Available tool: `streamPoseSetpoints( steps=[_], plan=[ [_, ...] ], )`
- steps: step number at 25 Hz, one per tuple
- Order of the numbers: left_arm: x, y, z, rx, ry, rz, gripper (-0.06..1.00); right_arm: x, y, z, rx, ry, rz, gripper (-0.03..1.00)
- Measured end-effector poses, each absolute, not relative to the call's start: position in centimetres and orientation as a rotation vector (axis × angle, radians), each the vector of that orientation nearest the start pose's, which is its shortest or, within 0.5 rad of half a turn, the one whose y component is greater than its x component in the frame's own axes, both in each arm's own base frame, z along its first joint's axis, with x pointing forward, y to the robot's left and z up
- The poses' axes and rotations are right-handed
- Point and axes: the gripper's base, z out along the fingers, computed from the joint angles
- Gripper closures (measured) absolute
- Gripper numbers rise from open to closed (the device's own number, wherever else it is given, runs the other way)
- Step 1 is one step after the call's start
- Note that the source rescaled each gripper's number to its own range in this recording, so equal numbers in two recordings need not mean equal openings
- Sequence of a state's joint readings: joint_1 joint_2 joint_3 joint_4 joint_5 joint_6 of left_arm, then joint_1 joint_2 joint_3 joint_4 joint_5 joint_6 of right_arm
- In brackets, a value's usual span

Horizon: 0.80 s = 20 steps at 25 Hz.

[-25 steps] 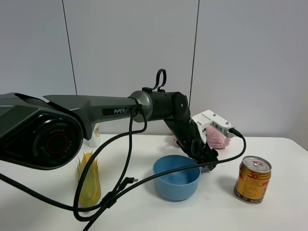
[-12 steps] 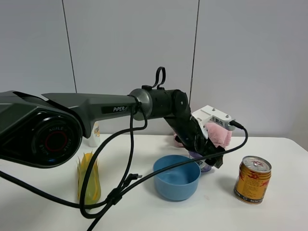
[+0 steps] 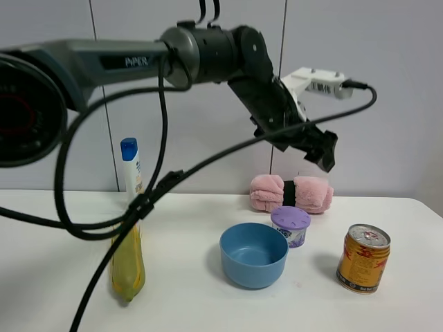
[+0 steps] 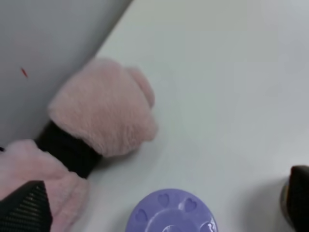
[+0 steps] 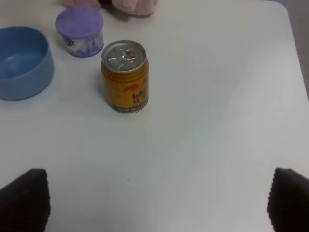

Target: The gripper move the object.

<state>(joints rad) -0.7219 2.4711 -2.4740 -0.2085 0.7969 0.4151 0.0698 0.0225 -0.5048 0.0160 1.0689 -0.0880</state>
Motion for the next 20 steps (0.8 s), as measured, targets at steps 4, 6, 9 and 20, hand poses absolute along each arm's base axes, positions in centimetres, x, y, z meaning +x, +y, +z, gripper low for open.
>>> streamPoseSetpoints(
  steps=[4, 6, 9, 20],
  plan=[
    [40.3, -37.0, 30.1, 1.141, 1.912, -0.38, -0.05, -0.2, 0.1, 27.8, -0.164, 2.064, 0.008, -0.03],
    [40.2, -36.2, 31.6, 1.13, 1.896, -0.336, -0.05, -0.2, 0.1, 27.8, -0.164, 2.064, 0.008, -0.03],
    [40.7, -34.6, 32.9, 1.103, 1.909, -0.271, -0.05, -0.2, 0.1, 27.8, -0.164, 2.064, 0.008, -0.03],
    [46.5, -23.4, 32.1, 0.931, 2.198, -0.101, -0.06, -0.2, 0.1, 27.8, -0.164, 2.064, 0.008, -0.03]
  ],
)
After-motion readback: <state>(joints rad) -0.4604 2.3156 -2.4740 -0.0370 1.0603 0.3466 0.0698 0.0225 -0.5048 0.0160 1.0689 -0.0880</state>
